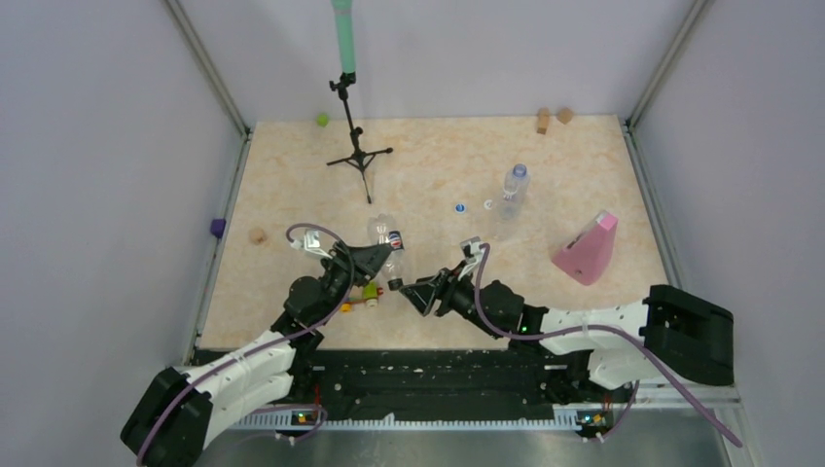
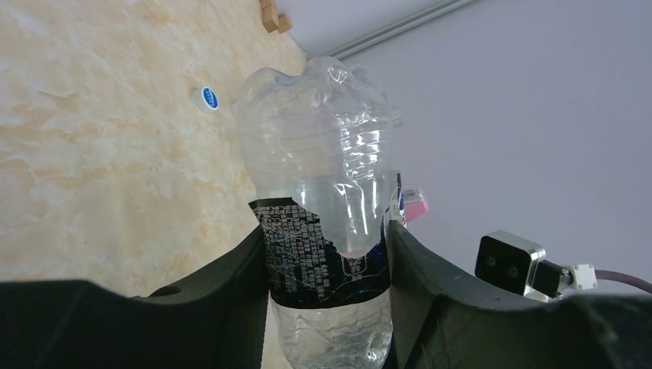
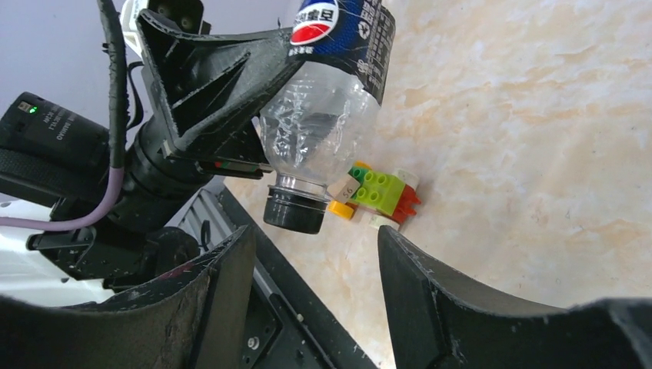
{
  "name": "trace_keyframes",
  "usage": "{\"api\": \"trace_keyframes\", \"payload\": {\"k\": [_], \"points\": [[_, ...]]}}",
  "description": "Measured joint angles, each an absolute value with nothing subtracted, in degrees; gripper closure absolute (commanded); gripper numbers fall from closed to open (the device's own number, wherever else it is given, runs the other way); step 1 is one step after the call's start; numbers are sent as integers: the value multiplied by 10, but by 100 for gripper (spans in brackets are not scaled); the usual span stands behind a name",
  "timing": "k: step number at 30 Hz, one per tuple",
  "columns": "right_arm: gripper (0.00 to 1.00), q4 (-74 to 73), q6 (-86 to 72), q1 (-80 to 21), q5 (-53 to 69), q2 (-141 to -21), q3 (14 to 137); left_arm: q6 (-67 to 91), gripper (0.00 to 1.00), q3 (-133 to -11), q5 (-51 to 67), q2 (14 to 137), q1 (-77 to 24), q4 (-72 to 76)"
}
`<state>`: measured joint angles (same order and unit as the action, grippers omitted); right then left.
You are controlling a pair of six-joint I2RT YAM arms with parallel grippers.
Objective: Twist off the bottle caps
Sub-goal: Pick up the plastic bottle at the center of the board.
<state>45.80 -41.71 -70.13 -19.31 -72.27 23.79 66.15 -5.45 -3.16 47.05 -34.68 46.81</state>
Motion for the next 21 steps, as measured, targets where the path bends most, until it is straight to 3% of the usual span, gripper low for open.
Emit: {"api": "trace_keyframes", "payload": {"k": [21], "points": [[46, 467, -502, -703, -189, -743, 256, 633, 64, -56, 47, 542, -347, 537]]}}
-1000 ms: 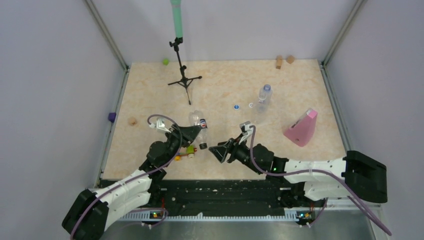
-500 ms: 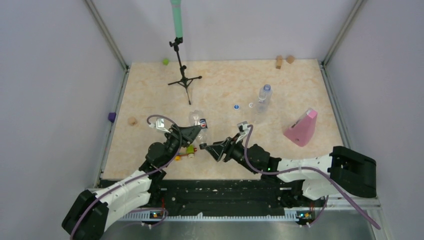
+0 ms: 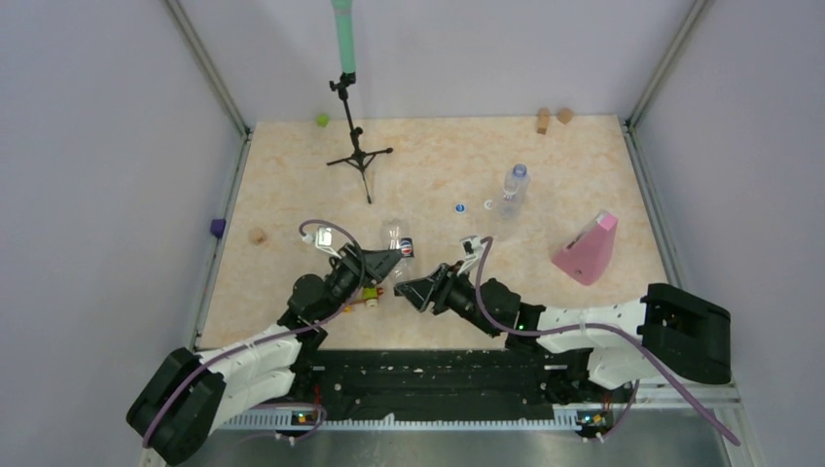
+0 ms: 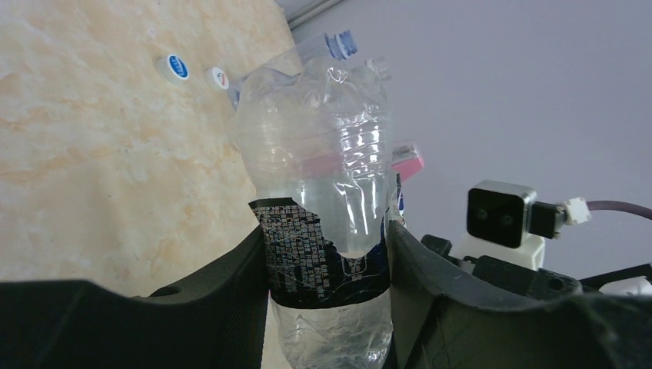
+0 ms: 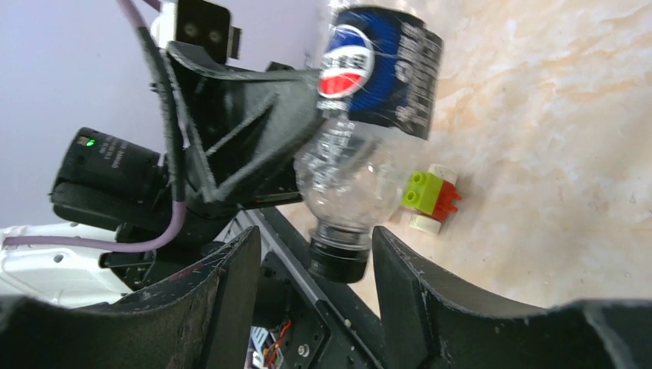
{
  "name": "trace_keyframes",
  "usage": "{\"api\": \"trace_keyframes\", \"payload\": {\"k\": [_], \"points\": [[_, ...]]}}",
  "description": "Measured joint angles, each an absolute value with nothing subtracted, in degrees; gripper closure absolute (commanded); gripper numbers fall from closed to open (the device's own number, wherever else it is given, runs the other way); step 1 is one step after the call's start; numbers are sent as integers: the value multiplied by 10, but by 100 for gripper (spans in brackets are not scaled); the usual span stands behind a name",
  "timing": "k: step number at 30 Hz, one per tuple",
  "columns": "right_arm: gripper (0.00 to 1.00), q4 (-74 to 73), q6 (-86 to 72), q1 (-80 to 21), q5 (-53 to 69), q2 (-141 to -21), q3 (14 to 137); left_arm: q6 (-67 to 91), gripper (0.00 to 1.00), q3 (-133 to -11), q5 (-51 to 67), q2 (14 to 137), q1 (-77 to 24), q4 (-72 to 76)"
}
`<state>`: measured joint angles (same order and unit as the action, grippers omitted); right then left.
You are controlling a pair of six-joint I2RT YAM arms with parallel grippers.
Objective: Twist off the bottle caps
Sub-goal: Pick up the plastic bottle at the center of the board.
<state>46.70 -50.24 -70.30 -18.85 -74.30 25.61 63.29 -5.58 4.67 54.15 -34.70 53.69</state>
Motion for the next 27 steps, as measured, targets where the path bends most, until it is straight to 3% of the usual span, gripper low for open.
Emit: {"api": "trace_keyframes", "payload": {"k": [15, 27], "points": [[48, 459, -522, -683, -132, -761, 263, 629, 64, -56, 38, 477, -350, 531], [62, 480, -519, -664, -70, -775, 267, 629, 64, -56, 37, 477, -350, 522]]}}
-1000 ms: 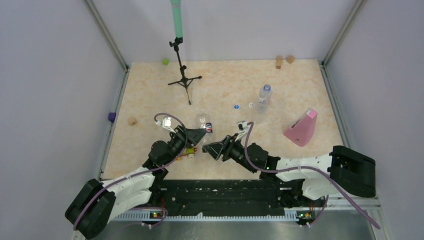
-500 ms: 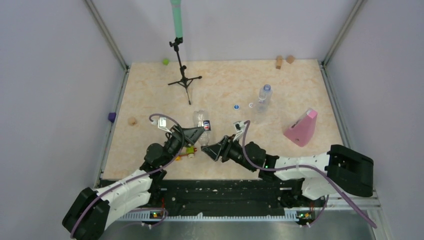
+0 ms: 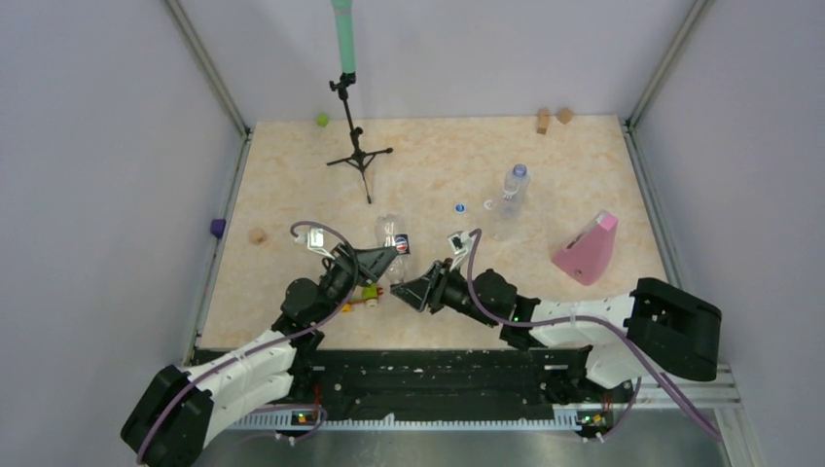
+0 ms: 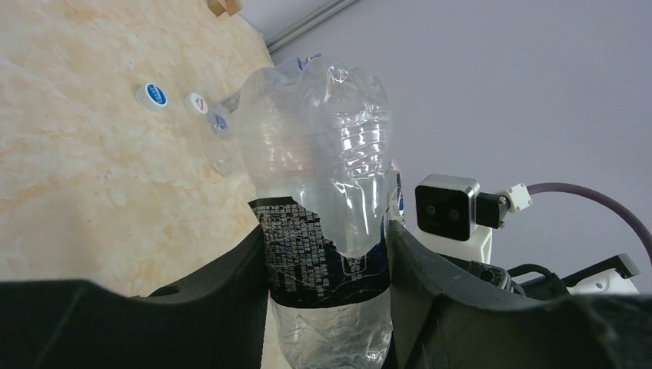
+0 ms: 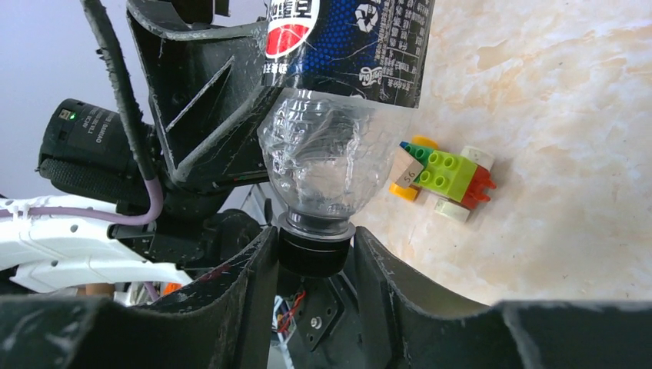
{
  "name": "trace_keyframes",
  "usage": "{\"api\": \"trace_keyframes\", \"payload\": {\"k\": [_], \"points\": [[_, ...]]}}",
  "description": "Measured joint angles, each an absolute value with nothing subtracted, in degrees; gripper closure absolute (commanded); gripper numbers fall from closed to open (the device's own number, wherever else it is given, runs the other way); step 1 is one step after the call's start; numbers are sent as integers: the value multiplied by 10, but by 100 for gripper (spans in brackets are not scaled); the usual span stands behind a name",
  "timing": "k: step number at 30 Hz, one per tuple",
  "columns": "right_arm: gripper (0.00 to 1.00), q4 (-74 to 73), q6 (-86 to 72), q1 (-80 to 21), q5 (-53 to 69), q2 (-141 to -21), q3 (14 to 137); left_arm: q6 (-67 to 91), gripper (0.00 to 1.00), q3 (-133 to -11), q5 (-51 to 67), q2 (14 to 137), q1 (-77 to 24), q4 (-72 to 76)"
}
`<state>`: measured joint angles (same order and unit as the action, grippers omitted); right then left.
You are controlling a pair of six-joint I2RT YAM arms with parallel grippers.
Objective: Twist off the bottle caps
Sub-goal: Pick up the plastic bottle at the center of the board.
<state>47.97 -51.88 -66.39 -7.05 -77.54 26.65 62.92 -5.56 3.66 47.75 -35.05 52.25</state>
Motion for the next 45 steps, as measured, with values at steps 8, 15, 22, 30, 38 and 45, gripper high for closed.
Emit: {"api": "trace_keyframes", "payload": {"k": [8, 15, 22, 30, 38, 45], "points": [[88, 477, -518, -657, -53, -785, 275, 622, 59, -55, 31, 478, -349, 528], [97, 465, -512, -655, -53, -783, 275, 609, 28, -52, 32, 473, -350, 526], [98, 331, -455, -655, -63, -733, 283, 547, 14, -51, 24, 399, -350, 438], [100, 166, -372, -655, -80, -660, 304, 420, 10, -57, -8, 306, -350, 291], [100, 35, -241, -655, -52, -596, 304, 328, 10, -57, 23, 234, -351, 234], [100, -36, -98, -655, 4, -544, 301, 267, 10, -99, 96, 231, -351, 187]]}}
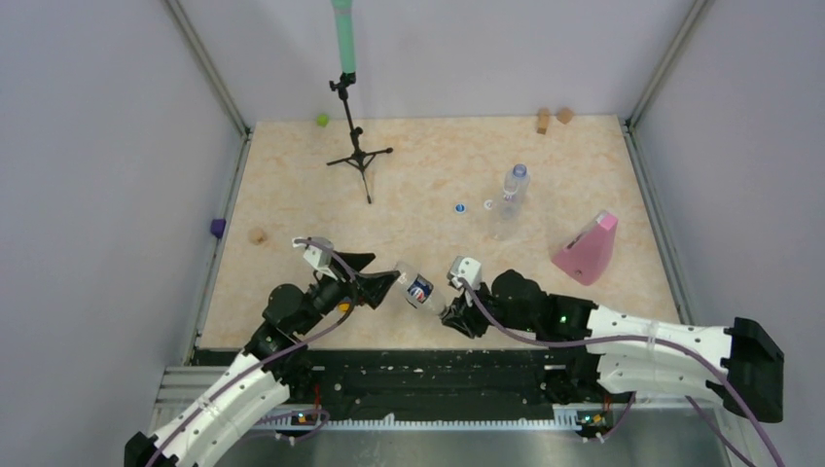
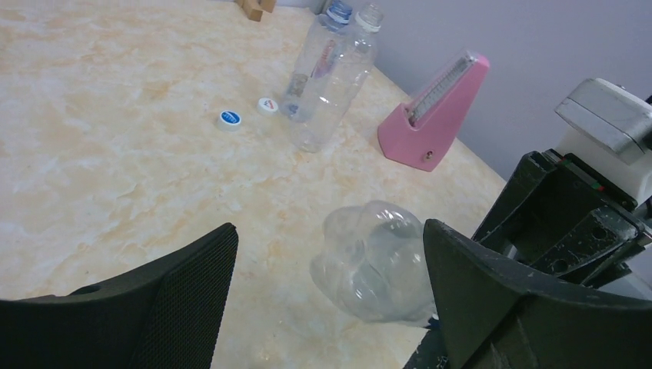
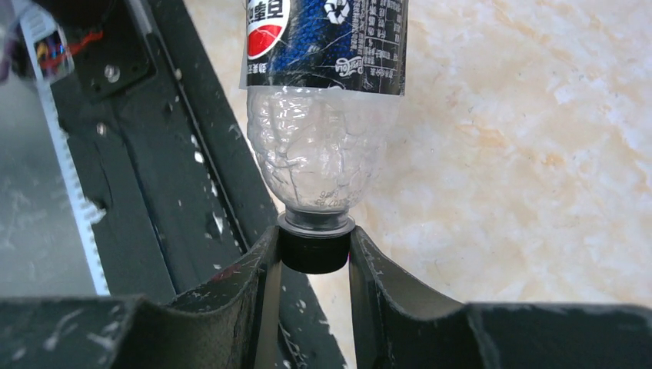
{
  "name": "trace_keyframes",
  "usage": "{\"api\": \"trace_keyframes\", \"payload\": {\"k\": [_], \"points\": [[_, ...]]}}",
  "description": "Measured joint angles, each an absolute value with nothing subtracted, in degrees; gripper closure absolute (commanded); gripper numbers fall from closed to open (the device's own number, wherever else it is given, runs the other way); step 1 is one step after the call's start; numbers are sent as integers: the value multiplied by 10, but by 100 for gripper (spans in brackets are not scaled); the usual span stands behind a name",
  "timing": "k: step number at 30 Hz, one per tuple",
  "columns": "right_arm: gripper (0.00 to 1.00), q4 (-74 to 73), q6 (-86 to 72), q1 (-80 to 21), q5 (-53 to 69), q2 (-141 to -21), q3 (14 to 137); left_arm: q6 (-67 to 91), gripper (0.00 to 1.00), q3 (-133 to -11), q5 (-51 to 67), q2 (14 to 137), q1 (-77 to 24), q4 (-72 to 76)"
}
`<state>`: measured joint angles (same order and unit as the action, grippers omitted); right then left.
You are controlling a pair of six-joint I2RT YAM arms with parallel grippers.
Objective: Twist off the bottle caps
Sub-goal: Pick up the plastic bottle at the center of the board.
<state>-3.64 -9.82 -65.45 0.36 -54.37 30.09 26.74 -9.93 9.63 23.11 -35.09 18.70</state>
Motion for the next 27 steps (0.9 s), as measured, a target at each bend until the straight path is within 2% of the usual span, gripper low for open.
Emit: {"api": "trace_keyframes", "payload": {"k": [4, 10, 18, 27], "points": [[100, -52, -8, -655, 40, -514, 291, 255, 9, -115, 126, 231, -351, 175], [100, -93, 113, -655, 57, -533, 294, 238, 9, -132, 210, 249, -351, 152], [100, -115, 264, -655, 13, -556, 311, 220, 12, -162, 332, 337, -351, 140], [100, -112, 435, -655, -2, -537, 312, 208, 15, -173, 374, 414, -350, 125]]}}
